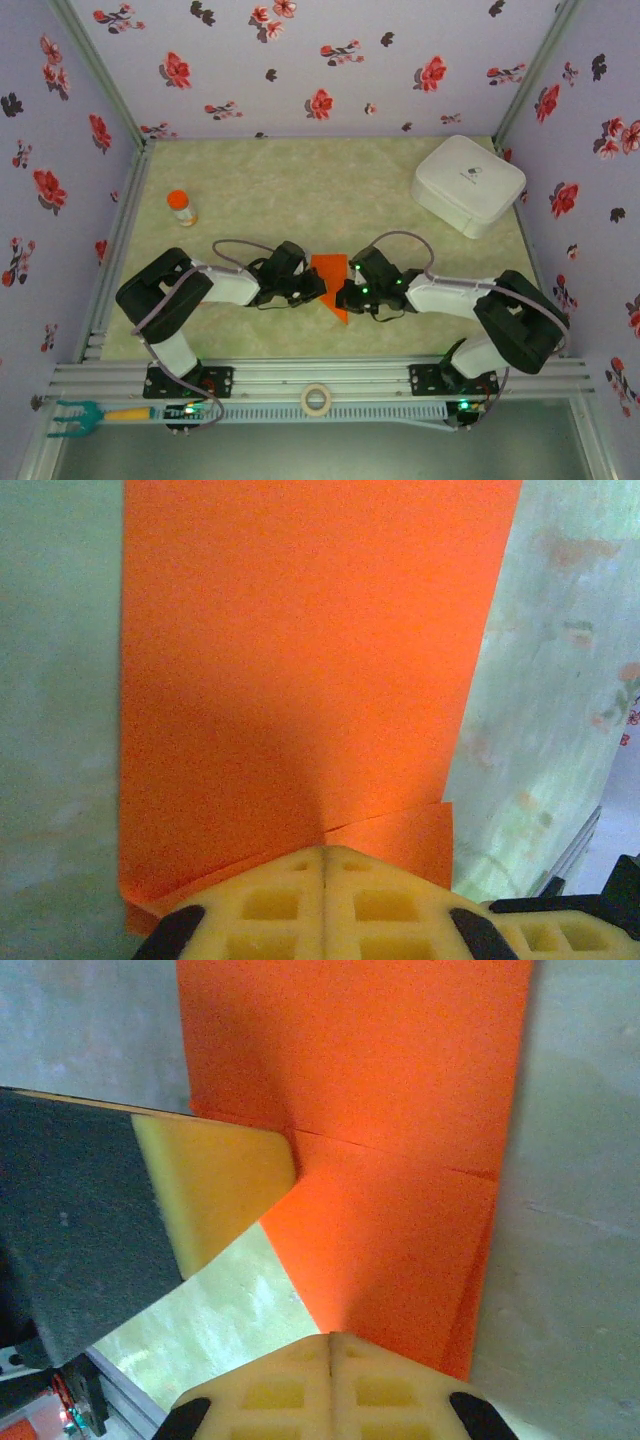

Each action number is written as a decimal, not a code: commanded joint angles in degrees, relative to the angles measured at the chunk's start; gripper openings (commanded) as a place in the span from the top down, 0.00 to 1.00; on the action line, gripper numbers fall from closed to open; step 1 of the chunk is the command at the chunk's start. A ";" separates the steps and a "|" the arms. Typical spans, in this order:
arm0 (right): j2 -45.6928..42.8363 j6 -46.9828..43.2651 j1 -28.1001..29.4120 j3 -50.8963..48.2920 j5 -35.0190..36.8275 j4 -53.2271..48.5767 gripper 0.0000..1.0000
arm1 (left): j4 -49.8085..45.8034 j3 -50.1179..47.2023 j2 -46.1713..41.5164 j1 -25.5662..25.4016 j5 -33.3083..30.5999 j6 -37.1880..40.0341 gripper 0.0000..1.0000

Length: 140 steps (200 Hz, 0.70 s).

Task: Fold a paper plane with a square sheet of paper (pick it up from the middle)
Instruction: Third fold the triangle at the center of the table.

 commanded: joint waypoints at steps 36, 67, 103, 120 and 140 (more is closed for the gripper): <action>4.63 3.16 -0.30 -0.14 -2.06 3.81 0.96 | -5.93 -0.92 1.28 -0.58 -3.61 1.06 1.00; 3.64 2.23 -0.48 -2.72 1.47 -0.63 0.98 | -6.42 -0.12 -1.59 -0.53 -3.73 2.83 1.00; 3.48 2.49 -0.48 -3.45 1.56 -0.03 0.98 | -9.01 2.70 -5.73 -0.89 -3.25 4.96 0.94; 3.70 2.55 -0.54 -3.40 1.73 0.01 0.98 | -9.97 3.39 -5.77 -1.75 -3.13 4.83 0.97; 3.62 2.88 -0.47 -3.73 2.00 0.34 0.99 | -9.66 3.87 -3.85 -2.57 -2.19 4.23 0.99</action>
